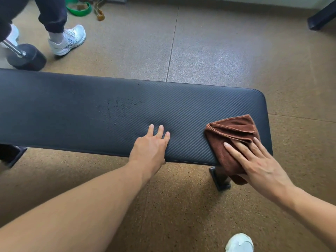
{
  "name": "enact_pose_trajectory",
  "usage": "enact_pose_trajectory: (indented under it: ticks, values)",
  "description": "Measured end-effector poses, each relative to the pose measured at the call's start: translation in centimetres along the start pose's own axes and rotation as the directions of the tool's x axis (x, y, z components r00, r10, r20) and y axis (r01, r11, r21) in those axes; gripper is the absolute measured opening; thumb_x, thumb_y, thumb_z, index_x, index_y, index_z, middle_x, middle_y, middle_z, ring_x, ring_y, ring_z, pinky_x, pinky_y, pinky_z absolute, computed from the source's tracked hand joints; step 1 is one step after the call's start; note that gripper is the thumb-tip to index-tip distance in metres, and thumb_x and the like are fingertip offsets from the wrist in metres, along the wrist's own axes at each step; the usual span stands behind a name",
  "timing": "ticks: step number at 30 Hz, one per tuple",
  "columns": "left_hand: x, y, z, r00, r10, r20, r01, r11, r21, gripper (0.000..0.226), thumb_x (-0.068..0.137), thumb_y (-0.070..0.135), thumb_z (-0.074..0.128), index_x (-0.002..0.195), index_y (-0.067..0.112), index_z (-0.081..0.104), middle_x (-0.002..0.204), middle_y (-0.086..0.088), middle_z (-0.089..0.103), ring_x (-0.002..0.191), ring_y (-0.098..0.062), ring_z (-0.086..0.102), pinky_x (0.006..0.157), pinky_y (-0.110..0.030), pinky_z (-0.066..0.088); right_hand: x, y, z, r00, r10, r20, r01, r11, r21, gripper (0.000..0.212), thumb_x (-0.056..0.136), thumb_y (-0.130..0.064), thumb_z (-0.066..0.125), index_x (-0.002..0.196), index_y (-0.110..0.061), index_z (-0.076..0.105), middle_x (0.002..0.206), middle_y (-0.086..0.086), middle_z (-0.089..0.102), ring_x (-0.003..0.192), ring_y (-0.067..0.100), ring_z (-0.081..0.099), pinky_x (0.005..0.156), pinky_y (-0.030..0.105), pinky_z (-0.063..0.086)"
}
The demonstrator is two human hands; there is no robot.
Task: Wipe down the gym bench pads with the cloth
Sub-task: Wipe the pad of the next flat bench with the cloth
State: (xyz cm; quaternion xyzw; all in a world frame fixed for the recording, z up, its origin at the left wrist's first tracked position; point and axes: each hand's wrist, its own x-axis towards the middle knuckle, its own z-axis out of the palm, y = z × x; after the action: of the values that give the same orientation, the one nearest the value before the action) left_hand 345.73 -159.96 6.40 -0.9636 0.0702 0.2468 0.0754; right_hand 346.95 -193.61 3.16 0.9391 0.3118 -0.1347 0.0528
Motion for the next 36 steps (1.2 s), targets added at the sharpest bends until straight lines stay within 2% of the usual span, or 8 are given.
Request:
enact_pose_trajectory:
  ticks: [4,10,13,18,23,26,31,36]
  values:
    - [0.1,-0.1,0.3,0.999,0.016,-0.037,-0.016,1.000,0.007,0.079,0.100,0.036,0.060,0.161,0.023,0.013,0.170,-0.004,0.007,0.156,-0.032,0.008,0.098,-0.043,0.050,1.0,-2.6,-0.4,0.999,-0.027,-0.019,0.027,0.999,0.030,0.111,0.077,-0.024,0.084,0.166,-0.021,0.018,0.164,0.008,0.038,0.143,0.036,0.047,0.125,0.046,0.016]
    - [-0.1,-0.1,-0.4,1.000,0.011,-0.005,-0.011,1.000,-0.024,0.072,0.092,0.046,0.069,0.153,0.026,0.035,0.170,0.000,0.010,0.156,-0.031,0.009,0.097,-0.045,0.049,6.8,-9.1,-0.5,0.971,-0.215,-0.108,0.217,0.976,0.014,0.097,0.090,-0.042,0.072,0.166,-0.022,0.017,0.169,0.004,0.028,0.152,0.032,0.034,0.127,0.045,0.010]
    - [0.0,-0.1,-0.5,1.000,0.000,0.012,0.001,0.999,-0.034,0.083,0.089,0.050,0.070,0.156,0.027,0.028,0.170,0.000,0.009,0.156,-0.030,0.009,0.099,-0.046,0.048,5.7,-7.7,-0.4,0.965,-0.236,-0.112,0.239,0.971,0.015,0.084,0.097,-0.033,0.059,0.167,-0.022,0.013,0.168,0.005,0.030,0.154,0.030,0.031,0.128,0.045,0.006]
    - [0.0,-0.1,-0.3,1.000,0.002,-0.012,-0.002,1.000,-0.028,0.091,0.092,0.051,0.066,0.160,0.024,0.013,0.170,-0.001,0.008,0.156,-0.030,0.008,0.099,-0.047,0.049,-0.5,0.5,0.0,0.994,-0.105,-0.024,0.105,0.994,-0.003,0.096,0.084,-0.027,0.060,0.166,-0.024,0.012,0.152,0.013,0.053,0.138,0.040,0.053,0.129,0.043,0.008]
    - [0.0,-0.2,0.7,0.998,0.003,-0.056,-0.005,1.000,-0.030,0.086,0.095,0.050,0.062,0.160,0.025,0.013,0.170,-0.001,0.008,0.156,-0.030,0.009,0.096,-0.044,0.051,-2.0,2.4,-0.3,0.999,-0.011,0.052,0.009,1.000,0.026,0.108,0.079,-0.031,0.077,0.166,-0.025,0.013,0.157,0.011,0.048,0.141,0.033,0.042,0.129,0.039,0.008]
    - [0.0,-0.3,1.1,0.996,0.019,-0.082,-0.024,0.998,-0.061,0.085,0.096,0.051,0.062,0.161,0.026,0.012,0.170,0.000,0.007,0.156,-0.029,0.009,0.096,-0.043,0.051,0.2,0.2,-1.2,0.993,-0.092,0.080,0.089,0.995,0.038,0.098,0.082,-0.038,0.066,0.165,-0.025,0.015,0.163,0.005,0.039,0.142,0.033,0.047,0.124,0.045,0.020]
    - [-1.6,-2.6,2.6,0.977,0.045,-0.209,-0.113,0.937,-0.330,0.087,0.088,0.038,0.075,0.158,0.022,0.028,0.168,0.007,0.018,0.156,-0.016,0.011,0.110,-0.042,0.046,7.5,-8.1,-3.2,0.965,-0.258,0.044,0.258,0.966,0.010,0.081,0.092,-0.053,0.041,0.165,-0.021,0.023,0.168,0.005,0.029,0.154,0.028,0.029,0.127,0.047,0.012]
    - [-5.9,-10.9,8.3,0.916,-0.067,-0.395,-0.053,0.957,-0.284,0.093,0.074,0.018,0.084,0.152,0.001,0.038,0.163,-0.015,0.031,0.152,-0.031,0.027,0.122,-0.045,0.028,12.2,-16.1,-3.3,0.969,-0.245,0.023,0.245,0.970,0.008,0.083,0.094,-0.055,0.041,0.166,-0.020,0.019,0.168,0.006,0.030,0.151,0.034,0.036,0.127,0.046,0.007]
